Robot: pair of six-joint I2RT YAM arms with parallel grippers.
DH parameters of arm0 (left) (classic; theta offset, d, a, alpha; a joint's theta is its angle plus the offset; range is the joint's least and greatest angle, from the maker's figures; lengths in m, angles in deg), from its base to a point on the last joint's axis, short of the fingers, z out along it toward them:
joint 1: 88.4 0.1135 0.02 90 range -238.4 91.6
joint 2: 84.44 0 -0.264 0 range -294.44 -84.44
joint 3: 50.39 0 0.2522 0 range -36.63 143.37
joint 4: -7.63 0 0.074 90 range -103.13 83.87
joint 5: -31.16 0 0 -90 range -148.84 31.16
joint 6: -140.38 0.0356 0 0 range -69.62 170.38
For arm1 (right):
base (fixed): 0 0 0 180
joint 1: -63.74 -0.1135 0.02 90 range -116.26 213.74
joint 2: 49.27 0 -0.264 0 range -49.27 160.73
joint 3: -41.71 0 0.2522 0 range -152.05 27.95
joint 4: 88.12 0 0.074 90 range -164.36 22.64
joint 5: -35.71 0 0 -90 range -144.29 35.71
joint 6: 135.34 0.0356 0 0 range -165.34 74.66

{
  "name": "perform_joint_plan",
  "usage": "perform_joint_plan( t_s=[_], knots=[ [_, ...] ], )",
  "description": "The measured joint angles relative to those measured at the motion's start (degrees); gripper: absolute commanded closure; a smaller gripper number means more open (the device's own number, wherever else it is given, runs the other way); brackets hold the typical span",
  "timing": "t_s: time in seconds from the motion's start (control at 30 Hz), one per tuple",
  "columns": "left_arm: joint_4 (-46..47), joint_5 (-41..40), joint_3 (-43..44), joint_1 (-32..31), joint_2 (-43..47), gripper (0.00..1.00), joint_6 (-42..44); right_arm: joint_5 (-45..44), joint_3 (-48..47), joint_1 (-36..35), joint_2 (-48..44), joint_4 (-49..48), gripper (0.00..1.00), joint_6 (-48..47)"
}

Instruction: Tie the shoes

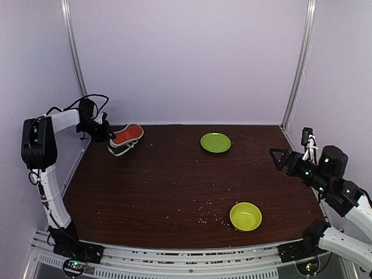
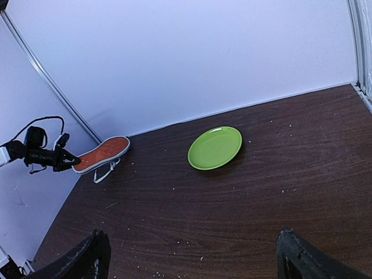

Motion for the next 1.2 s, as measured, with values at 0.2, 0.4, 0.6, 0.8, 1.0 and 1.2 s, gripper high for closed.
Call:
perform_joint_plan(
  t_s=[0.2, 0.4, 0.6, 0.8, 1.0, 1.2],
  knots=[
    [-5.42, -17.59, -5.4, -2.25, 20.24, 1.0, 3.65, -1.29, 0.0, 0.0, -1.81, 2.12, 0.0, -0.52],
    [-7.98, -42.86, -5.11, -7.02, 33.94, 1.0, 10.38, -1.66, 0.0, 0.0, -1.46, 2.64, 0.01, -1.07],
    [-11.93, -60.22, -6.34, -24.11, 32.17, 1.0, 13.07, -1.64, 0.0, 0.0, 0.66, 2.1, 0.0, -1.2],
    [-20.24, -67.21, -8.09, -44.28, 15.91, 1.0, 4.09, -0.81, 0.0, 0.0, 1.29, 1.07, 0.01, -1.44],
    [-29.68, -72.76, -1.68, -60.11, 3.41, 1.0, -8.11, -0.48, -0.15, 0.0, 3.58, 0.76, 0.0, -1.75],
    [-34.27, -70.16, 2.69, -65.96, 2.49, 0.8, -14.45, 0.33, -0.28, 0.0, 4.59, 0.35, 0.01, -1.92]
  ],
)
